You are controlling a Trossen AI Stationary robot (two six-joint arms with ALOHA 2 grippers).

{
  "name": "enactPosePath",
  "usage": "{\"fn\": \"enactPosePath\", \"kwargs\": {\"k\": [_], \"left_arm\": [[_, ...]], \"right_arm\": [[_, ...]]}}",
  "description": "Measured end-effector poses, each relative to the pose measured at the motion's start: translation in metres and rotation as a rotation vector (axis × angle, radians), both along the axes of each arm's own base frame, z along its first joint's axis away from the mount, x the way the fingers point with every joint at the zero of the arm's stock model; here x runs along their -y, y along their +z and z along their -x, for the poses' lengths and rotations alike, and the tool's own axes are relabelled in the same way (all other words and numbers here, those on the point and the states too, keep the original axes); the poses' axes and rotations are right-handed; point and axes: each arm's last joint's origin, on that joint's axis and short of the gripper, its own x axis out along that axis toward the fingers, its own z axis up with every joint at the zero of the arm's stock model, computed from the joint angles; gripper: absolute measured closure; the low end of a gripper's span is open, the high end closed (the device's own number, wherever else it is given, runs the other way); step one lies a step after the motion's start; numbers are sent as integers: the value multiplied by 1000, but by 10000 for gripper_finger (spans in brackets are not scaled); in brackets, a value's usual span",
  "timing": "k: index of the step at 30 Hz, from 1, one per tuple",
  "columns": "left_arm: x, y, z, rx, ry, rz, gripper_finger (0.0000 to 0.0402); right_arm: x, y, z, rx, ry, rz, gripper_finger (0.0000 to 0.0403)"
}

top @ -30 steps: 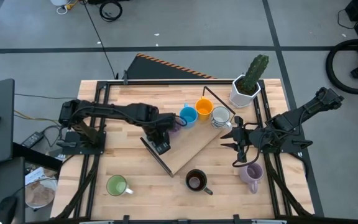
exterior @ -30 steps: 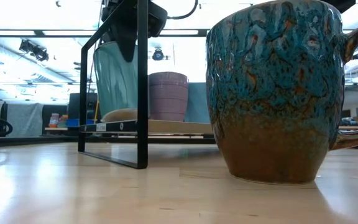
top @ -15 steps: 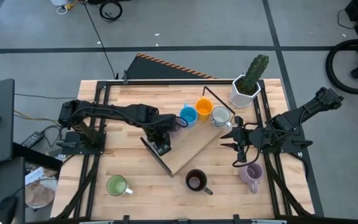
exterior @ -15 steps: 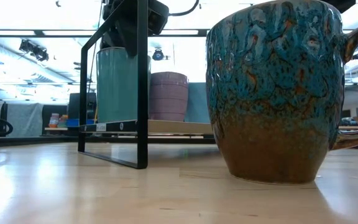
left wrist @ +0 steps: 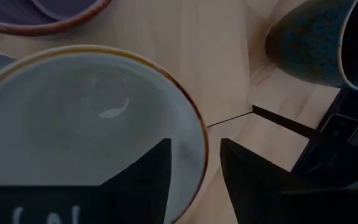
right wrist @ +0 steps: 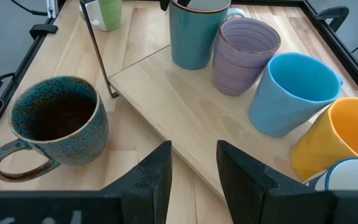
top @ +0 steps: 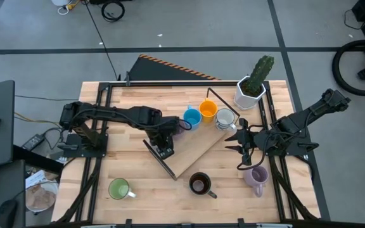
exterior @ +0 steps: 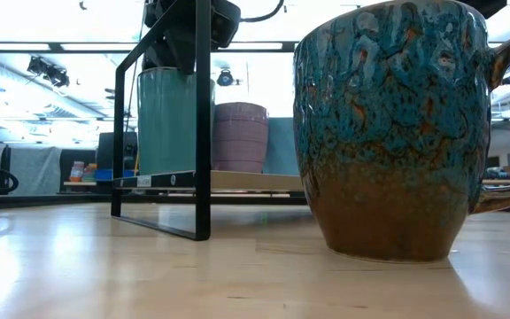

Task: Place coffee mugs
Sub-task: Put the dark green mug onto the shelf, then put the purple mug onto the shelf

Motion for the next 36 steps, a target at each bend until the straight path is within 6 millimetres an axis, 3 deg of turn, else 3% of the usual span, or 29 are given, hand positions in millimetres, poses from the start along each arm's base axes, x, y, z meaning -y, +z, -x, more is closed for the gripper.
{"fn": "enactPosePath", "kwargs": {"k": [5, 10, 16, 23, 31, 36], "left_arm": [[0, 14, -1, 33, -15, -20, 257], [-2, 41, 0, 73, -44, -91, 257], [0, 68, 3, 175, -193, -318, 257], [-10, 64, 14, 254, -254, -428, 257], [-30, 58, 40, 399, -226, -506, 257], [-38, 55, 58, 473, -244, -566, 257]], "right_arm": [[0, 0, 0, 0, 0, 0, 271], [0, 0, 0, -1, 0, 0, 271], [-1, -2, 1, -35, 28, -28, 271], [-13, -14, -10, -155, 64, -53, 271], [-25, -5, -27, -309, -7, -48, 271], [-32, -5, -35, -459, -90, -132, 271]]}}
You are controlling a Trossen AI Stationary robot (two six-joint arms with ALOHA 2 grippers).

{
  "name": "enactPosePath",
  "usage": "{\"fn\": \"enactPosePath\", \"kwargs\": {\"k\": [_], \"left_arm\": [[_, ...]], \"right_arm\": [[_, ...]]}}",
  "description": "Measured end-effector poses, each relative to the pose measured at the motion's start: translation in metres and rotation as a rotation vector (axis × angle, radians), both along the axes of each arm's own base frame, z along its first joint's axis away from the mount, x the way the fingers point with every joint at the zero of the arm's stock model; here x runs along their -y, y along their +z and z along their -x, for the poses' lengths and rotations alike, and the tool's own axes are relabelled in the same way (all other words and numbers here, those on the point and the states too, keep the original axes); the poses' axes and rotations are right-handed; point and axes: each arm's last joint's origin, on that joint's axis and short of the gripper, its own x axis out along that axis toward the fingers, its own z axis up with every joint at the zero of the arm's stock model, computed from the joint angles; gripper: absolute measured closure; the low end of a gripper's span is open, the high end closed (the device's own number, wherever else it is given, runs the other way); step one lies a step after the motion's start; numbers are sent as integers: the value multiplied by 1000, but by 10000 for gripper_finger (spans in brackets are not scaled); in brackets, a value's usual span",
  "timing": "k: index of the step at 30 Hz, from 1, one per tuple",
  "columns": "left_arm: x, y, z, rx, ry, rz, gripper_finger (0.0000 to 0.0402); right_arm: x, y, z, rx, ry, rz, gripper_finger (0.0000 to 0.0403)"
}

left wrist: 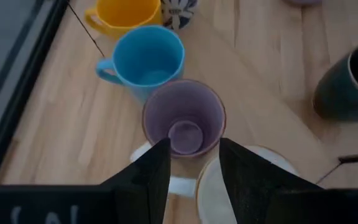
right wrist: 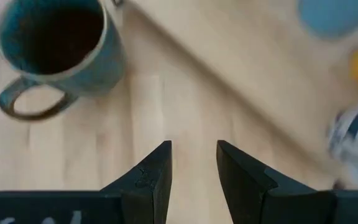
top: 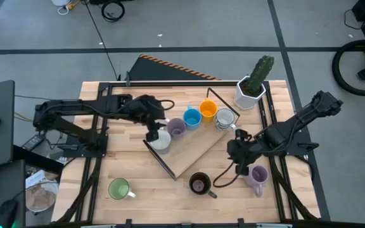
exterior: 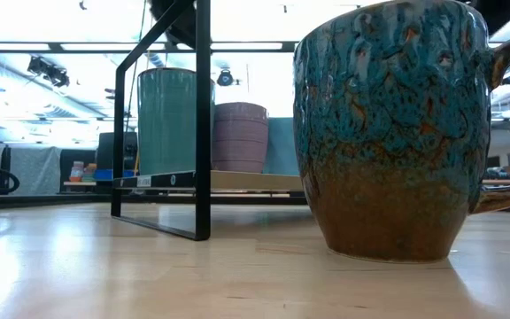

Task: Place coffee mugs
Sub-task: Put the purple mug onto the shelf

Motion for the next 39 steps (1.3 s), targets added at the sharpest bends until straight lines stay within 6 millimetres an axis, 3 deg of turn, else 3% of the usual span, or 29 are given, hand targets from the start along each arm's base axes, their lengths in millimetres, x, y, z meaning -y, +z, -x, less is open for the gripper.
{"fn": "enactPosePath", "kwargs": {"k": [12, 20, 32, 39], "left_arm": [[-17, 2, 22, 155, 6, -87, 257], [-21, 1, 23, 152, 29, -82, 257], [-21, 1, 23, 150, 13, -99, 258], [-21, 1, 23, 151, 13, -100, 257]], "right_arm": [[-31, 3, 3, -363, -319, -217, 271], [-54, -14, 14, -588, -496, -252, 264], [-81, -37, 19, -651, -595, -192, 198], [-84, -62, 16, -670, -586, -141, 226]]}}
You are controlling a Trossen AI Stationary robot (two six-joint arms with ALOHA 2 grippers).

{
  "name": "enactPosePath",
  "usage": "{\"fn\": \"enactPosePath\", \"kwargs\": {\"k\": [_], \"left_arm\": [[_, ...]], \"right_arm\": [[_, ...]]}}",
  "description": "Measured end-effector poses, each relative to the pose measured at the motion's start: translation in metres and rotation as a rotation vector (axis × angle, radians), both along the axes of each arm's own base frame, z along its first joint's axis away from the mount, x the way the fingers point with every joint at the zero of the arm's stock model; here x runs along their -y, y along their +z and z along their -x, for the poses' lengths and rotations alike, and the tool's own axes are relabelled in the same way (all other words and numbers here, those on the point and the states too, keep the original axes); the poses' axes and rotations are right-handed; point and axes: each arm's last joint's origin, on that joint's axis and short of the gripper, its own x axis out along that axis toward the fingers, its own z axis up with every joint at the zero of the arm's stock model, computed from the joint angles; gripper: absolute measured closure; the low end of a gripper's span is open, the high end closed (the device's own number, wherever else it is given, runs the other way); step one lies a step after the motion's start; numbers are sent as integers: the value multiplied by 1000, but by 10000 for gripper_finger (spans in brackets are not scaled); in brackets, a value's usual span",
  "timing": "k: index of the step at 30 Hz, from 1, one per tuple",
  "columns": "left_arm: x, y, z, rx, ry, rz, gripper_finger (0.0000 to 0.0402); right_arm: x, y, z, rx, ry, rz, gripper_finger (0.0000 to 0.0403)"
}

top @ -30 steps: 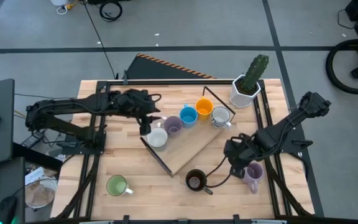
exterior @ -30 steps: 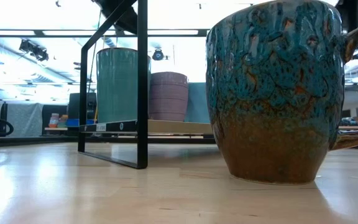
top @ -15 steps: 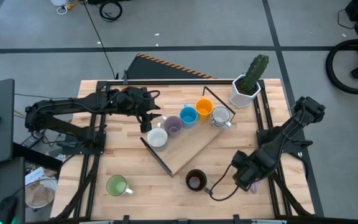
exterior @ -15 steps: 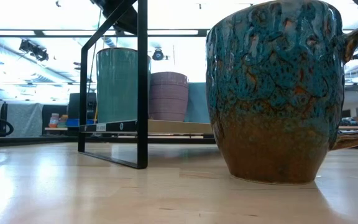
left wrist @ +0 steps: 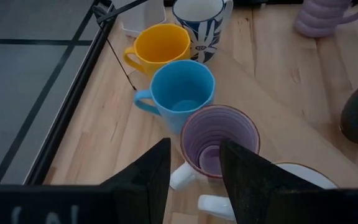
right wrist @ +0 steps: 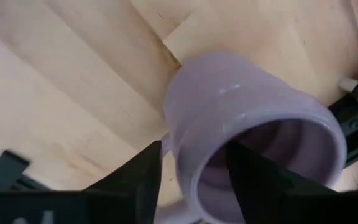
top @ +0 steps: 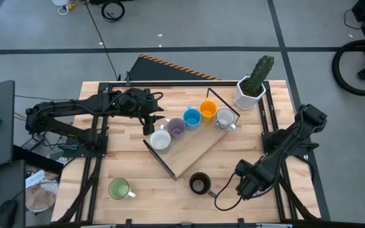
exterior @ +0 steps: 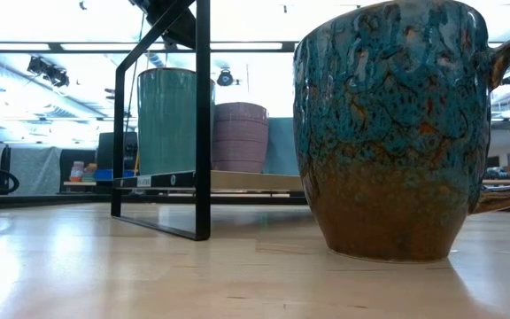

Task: Place coffee mugs
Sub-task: Put the purple mug onto the shelf

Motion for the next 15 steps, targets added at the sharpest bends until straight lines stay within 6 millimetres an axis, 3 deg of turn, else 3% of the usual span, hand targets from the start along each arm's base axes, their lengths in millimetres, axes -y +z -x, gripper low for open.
{"fn": "enactPosePath", "kwargs": {"k": [11, 15], "left_arm": [[0, 0, 0, -1, 0, 1, 257], [0, 1, -2, 16, 3, 2, 257]], "right_arm": [[1, -7, -7, 55, 171, -14, 357], [2, -2, -12, 89, 273, -20, 364]]}}
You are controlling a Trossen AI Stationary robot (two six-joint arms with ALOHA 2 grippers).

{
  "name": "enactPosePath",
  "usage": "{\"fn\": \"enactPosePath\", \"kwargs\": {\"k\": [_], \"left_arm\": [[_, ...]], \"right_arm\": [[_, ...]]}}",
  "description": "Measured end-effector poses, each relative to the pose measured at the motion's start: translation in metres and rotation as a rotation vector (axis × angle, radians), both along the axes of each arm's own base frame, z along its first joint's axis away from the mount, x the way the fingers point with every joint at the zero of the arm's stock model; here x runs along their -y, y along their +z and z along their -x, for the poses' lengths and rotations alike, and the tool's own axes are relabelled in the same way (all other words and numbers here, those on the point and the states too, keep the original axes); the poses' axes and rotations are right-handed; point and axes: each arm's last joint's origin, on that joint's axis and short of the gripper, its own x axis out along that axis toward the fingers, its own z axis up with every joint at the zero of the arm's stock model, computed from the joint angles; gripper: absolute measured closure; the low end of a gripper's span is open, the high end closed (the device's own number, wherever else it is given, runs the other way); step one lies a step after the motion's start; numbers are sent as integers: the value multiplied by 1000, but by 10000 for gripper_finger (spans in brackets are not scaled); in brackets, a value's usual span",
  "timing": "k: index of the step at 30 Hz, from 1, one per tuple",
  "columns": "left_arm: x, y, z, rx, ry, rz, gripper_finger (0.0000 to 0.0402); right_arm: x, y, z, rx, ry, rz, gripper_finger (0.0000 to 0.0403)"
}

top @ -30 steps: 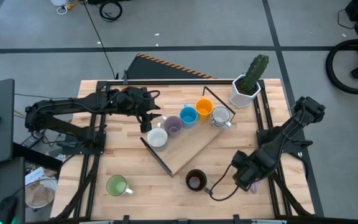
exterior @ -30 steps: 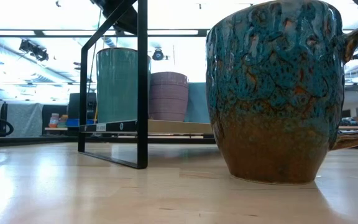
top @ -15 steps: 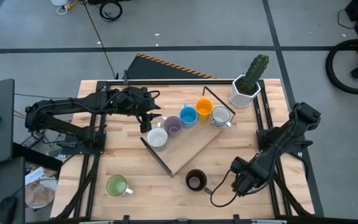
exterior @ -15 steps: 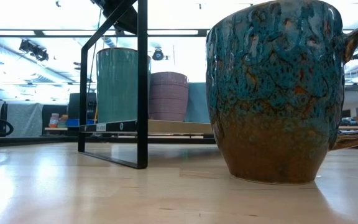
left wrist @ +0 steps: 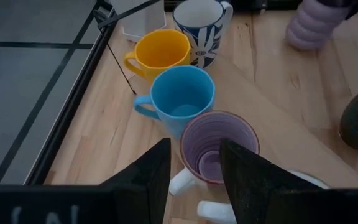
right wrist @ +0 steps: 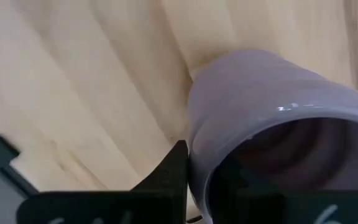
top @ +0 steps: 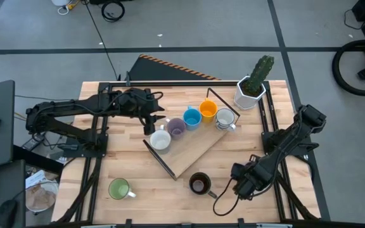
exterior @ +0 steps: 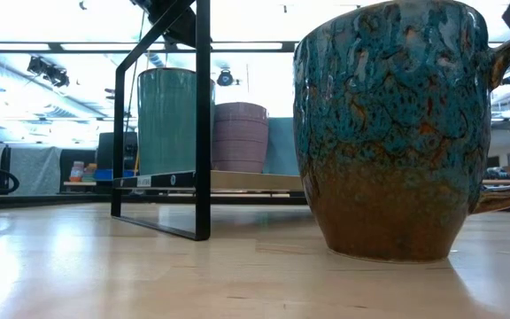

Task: Place coffee mugs
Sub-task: Put the purple mug onto the shelf

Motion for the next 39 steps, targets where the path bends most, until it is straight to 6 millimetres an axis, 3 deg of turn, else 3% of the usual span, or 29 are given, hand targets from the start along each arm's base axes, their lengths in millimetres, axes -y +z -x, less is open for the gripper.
{"fn": "enactPosePath", "kwargs": {"k": [5, 19, 30, 39], "left_arm": [[0, 1, -1, 25, 32, 43, 257], [7, -2, 0, 15, 39, 186, 257], [7, -2, 0, 21, 58, 212, 257], [7, -2, 0, 21, 58, 213, 257]], "right_arm": [[10, 15, -17, 74, 122, 34, 364], [70, 61, -66, 168, 358, 188, 358], [120, 66, -99, 280, 389, 134, 357], [145, 64, -107, 297, 435, 127, 356]]}}
